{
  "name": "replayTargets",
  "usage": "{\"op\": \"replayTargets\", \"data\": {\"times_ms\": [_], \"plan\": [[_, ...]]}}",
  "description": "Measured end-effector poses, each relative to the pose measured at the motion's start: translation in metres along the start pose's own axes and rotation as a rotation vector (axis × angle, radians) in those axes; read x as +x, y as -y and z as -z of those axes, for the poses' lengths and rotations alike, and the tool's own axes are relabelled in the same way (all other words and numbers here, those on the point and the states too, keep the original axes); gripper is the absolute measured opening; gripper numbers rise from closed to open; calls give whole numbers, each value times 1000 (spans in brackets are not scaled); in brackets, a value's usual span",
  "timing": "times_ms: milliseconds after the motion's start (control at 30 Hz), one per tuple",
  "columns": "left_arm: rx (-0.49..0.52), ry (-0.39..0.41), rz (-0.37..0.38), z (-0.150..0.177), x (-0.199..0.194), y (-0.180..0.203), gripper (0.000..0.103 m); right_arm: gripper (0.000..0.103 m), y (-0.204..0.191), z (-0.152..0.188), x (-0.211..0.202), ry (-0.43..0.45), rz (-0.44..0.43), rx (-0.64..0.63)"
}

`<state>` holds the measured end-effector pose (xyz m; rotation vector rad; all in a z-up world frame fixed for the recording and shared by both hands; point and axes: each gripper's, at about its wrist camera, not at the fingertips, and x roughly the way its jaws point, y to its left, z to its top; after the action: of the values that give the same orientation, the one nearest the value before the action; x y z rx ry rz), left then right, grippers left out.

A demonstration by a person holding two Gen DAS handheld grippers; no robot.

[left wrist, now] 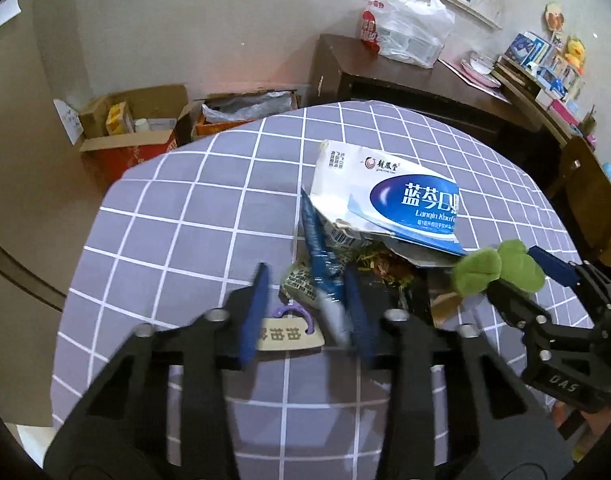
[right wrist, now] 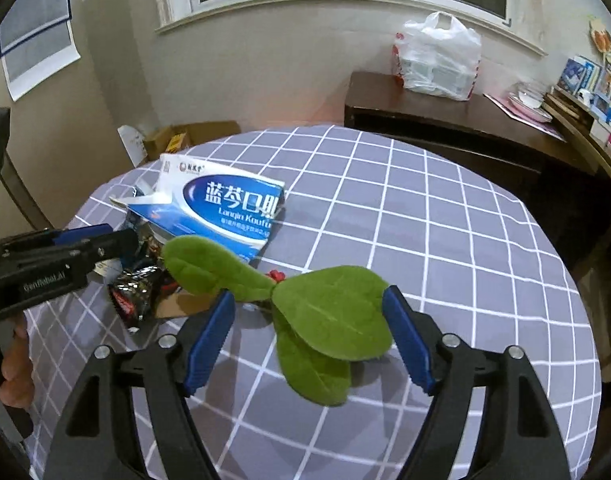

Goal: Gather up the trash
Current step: 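Grasp the blue tube packet with the left tool while the right tool grasps the green leaf, then carry the blue packet and green leaf with both tools over the bin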

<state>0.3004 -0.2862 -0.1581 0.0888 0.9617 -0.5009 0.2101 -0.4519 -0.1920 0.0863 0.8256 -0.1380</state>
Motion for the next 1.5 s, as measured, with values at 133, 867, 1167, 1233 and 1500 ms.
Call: {"op": "replayTargets", "data": {"times_ms": [133,867,1167,1233,1500], "plan": [[37,14,3,4,0,3,25,54,-6,-1,4,-7,-6,-26],[-91,237,124,49,-160,-73,11,9,-98,-3,-134,237,-72,-57],[-216,285,30,98,-211,-178,11,9,-227,-7,-145,219,-237,-180],[-247,282,-15,111,-216,-205,11,9,-265,-5,-138,201,-282,-212],[-411,225,-228,168,-217,-330,11,9,-407,22,-72,58,-440,-317]]}}
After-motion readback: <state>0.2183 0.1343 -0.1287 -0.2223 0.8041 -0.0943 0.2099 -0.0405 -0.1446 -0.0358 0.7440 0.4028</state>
